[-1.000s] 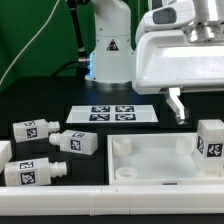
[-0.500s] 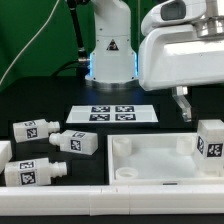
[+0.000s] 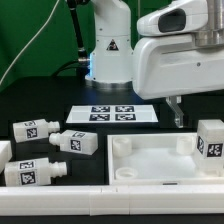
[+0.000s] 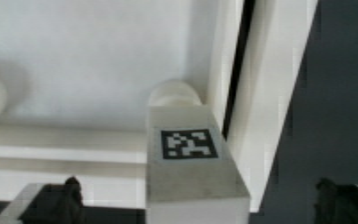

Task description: Assemble one leg

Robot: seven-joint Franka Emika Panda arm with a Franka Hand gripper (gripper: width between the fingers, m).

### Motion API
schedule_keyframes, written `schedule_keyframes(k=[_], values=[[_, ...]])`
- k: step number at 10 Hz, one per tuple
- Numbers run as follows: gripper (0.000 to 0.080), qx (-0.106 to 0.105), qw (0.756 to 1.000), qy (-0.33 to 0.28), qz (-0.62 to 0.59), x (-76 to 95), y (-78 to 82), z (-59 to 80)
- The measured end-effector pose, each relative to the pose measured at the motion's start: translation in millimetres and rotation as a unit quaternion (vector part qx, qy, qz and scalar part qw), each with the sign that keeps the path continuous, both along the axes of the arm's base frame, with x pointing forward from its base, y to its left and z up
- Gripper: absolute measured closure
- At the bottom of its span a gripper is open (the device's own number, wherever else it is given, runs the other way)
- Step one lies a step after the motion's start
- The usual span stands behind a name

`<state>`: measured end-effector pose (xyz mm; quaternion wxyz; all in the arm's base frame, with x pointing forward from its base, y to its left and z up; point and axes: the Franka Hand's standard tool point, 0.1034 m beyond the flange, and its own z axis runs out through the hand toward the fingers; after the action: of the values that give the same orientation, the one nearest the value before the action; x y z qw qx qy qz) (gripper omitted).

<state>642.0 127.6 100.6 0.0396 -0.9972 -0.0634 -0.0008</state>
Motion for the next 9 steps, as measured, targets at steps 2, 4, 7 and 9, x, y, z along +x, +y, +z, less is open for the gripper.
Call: schedule_keyframes(k=[2, 4, 7, 9], values=[[0.0151, 0.000, 1.000, -0.002, -0.025, 2.0, 6.7, -2.7], [0.0151, -0.002, 1.000, -0.006, -0.027, 3.7, 3.7, -9.9], [0.0259, -0.002, 1.000, -0.010, -0.029, 6.3, 1.7, -11.2], [0.0450, -0.002, 0.999, -0.010, -0.030, 6.2, 0.8, -11.7]])
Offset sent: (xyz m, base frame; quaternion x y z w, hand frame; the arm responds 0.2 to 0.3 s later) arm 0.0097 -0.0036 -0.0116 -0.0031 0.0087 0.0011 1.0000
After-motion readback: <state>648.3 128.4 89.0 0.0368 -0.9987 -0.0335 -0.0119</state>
